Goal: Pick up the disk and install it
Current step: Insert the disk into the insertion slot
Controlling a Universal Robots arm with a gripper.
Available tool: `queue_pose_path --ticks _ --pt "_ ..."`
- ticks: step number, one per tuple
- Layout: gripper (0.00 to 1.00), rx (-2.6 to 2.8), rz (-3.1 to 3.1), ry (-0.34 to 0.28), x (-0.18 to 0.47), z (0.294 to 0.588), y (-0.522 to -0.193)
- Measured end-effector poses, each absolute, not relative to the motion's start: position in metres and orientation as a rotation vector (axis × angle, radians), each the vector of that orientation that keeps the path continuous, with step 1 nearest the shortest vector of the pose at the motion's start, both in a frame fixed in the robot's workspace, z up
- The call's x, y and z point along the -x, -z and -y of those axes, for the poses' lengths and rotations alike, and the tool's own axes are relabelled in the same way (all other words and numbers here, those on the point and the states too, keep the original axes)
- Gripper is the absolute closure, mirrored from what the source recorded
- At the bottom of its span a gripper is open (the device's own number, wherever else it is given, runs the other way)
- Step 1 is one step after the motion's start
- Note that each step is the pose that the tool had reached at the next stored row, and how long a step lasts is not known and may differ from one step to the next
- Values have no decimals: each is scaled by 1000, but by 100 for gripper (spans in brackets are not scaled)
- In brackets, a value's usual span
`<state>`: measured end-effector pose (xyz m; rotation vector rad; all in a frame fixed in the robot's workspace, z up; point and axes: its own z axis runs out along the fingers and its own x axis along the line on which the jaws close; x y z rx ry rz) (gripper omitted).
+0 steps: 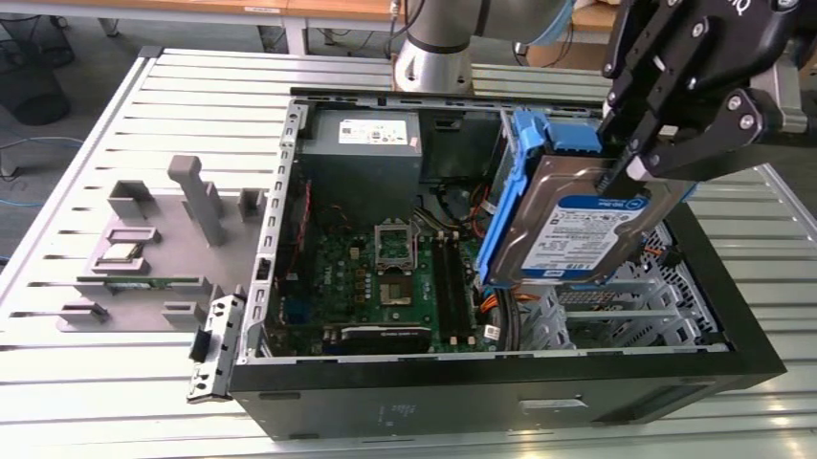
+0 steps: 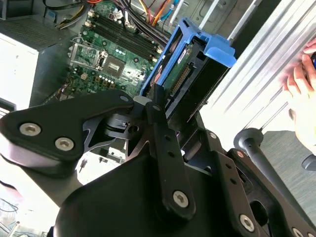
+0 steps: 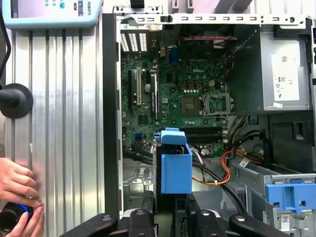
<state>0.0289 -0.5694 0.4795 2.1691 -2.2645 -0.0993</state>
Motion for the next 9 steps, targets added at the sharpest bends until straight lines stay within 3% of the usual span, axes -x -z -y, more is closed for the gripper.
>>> queue_pose_path --ticks 9 --pt "65 -2169 2264 99 -45 578 -479"
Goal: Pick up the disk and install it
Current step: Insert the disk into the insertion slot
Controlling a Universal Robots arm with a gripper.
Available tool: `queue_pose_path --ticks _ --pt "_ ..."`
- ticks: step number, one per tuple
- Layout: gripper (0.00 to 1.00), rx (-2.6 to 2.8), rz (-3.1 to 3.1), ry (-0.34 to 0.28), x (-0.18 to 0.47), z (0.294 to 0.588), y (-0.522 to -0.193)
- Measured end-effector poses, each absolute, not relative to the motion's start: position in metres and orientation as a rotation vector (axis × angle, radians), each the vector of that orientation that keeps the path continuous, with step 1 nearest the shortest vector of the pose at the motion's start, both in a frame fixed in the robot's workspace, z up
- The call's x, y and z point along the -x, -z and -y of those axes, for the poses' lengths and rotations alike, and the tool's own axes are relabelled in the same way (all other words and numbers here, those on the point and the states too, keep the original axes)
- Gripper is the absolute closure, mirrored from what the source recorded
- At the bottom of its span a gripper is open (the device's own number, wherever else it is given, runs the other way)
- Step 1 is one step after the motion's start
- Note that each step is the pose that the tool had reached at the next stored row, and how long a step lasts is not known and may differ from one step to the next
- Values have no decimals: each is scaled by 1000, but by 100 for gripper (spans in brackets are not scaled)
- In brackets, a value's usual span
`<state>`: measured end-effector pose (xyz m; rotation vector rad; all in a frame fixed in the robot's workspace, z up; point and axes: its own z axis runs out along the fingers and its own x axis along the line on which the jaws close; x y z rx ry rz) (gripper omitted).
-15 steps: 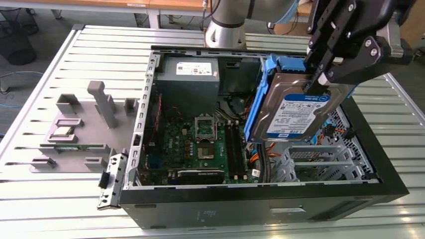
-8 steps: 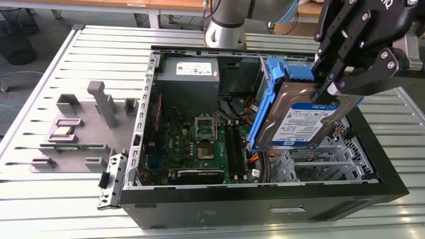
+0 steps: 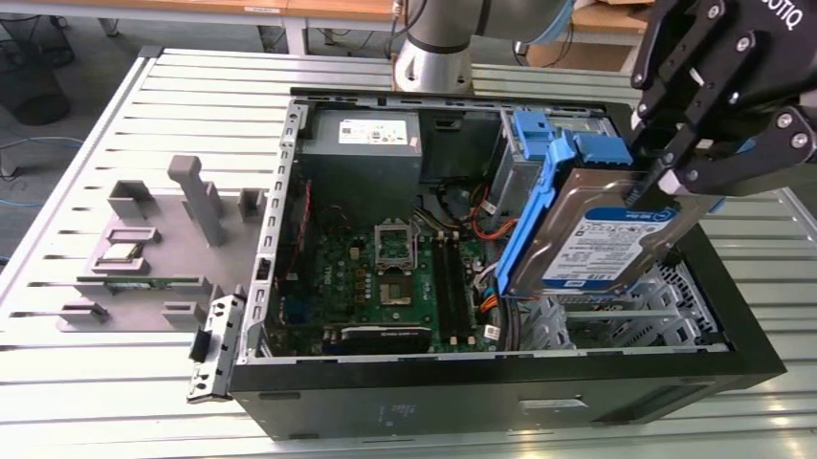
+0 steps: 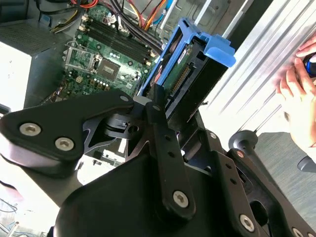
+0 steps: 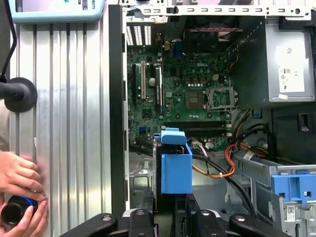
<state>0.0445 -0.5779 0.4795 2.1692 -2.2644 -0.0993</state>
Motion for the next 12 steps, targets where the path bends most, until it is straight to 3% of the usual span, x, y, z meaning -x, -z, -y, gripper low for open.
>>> queue_pose_path --ticks 12 --pt "65 -2169 2265 99 -75 579 -479"
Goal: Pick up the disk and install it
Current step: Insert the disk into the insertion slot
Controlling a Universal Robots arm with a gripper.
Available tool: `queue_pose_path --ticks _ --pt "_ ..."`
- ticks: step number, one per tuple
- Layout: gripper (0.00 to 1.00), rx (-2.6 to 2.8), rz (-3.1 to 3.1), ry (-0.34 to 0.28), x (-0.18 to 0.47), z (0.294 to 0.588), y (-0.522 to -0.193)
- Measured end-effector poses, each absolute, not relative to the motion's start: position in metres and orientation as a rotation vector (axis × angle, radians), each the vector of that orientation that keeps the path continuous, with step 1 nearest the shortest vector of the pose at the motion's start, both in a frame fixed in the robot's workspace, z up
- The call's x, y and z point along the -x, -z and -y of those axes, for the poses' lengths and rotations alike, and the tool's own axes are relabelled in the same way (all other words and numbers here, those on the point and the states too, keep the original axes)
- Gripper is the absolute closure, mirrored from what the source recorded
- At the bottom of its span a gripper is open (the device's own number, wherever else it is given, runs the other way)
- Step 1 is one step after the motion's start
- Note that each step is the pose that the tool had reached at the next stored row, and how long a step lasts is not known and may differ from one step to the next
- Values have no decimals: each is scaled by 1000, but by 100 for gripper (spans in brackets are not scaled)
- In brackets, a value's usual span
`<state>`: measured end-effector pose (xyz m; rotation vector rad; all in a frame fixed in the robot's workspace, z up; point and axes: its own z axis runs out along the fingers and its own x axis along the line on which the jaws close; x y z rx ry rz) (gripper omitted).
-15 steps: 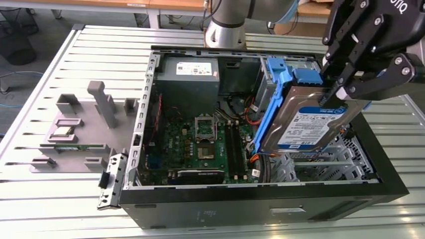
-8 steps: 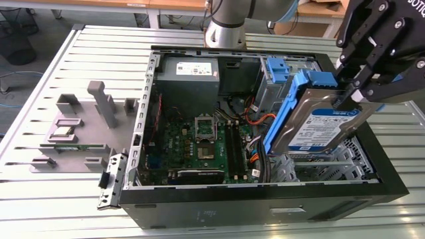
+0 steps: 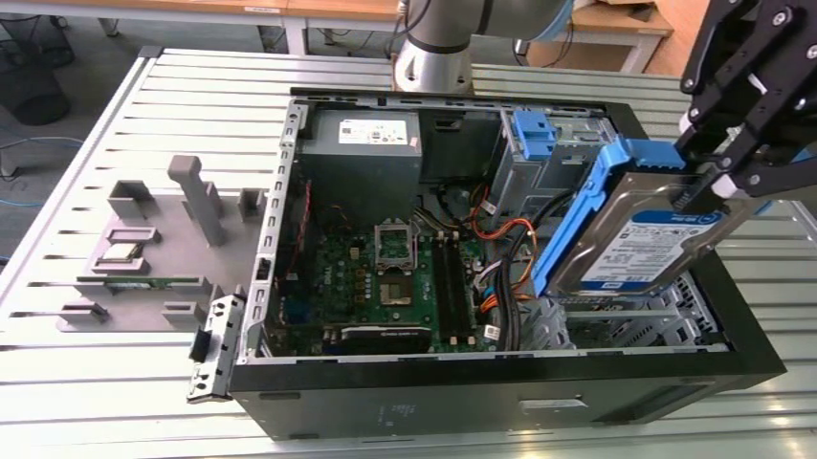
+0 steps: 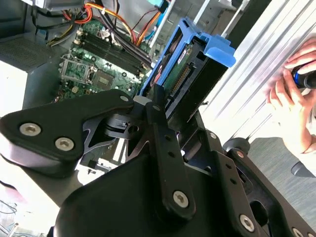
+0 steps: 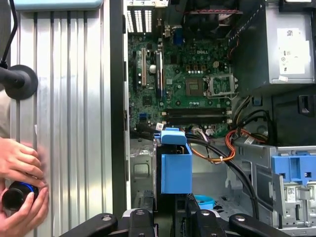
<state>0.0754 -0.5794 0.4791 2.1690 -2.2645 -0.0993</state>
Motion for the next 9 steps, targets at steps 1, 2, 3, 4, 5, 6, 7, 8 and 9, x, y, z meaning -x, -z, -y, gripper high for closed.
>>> queue_pose_path --ticks 1,2,3,4,5,6,7,8,9 --pt "65 -2169 2264 99 -78 579 -479" --pt "65 -2169 2264 99 -81 579 -479" --pt "65 -2169 2264 99 -84 579 -479" --pt "65 -2169 2264 99 -86 580 -479" --pt "65 -2169 2265 99 -89 580 -479" --pt "65 -2169 2264 99 -91 580 -479" --pt "65 -2169 2264 99 -92 580 -479" --pt "65 -2169 2264 99 -93 579 -479" --pt "65 -2169 2264 99 -93 579 -479"
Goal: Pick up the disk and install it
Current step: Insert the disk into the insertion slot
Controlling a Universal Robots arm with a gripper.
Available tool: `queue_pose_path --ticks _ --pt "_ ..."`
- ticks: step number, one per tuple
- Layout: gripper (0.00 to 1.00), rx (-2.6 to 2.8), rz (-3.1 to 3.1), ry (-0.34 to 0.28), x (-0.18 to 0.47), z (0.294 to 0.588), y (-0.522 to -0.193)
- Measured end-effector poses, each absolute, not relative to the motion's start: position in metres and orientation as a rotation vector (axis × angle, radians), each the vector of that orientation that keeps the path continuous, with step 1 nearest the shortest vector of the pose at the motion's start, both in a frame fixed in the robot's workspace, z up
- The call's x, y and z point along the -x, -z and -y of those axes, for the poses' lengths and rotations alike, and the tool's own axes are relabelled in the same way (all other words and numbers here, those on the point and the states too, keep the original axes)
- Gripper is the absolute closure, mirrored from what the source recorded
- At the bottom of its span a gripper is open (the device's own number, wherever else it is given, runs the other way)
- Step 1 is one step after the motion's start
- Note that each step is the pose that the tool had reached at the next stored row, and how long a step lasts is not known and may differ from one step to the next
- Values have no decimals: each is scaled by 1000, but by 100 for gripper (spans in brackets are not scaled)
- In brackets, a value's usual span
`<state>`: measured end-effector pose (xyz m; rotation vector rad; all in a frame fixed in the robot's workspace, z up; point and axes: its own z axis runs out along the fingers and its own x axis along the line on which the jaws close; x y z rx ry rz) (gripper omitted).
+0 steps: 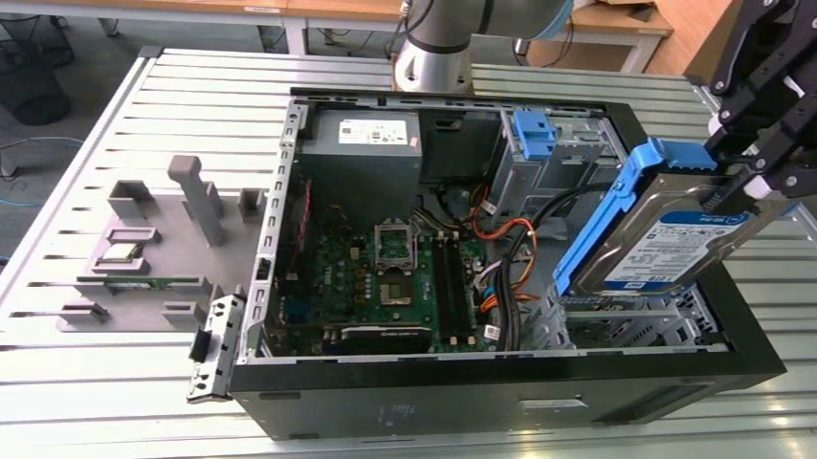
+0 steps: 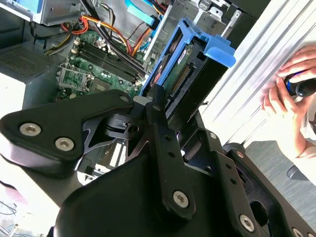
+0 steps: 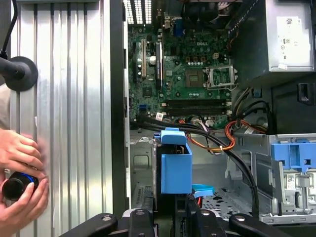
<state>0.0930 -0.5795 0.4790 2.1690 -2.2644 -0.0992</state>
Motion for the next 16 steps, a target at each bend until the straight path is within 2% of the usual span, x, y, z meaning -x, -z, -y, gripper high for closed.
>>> queue_pose_path --ticks 16 --pt "65 -2188 2246 99 -105 580 -476"
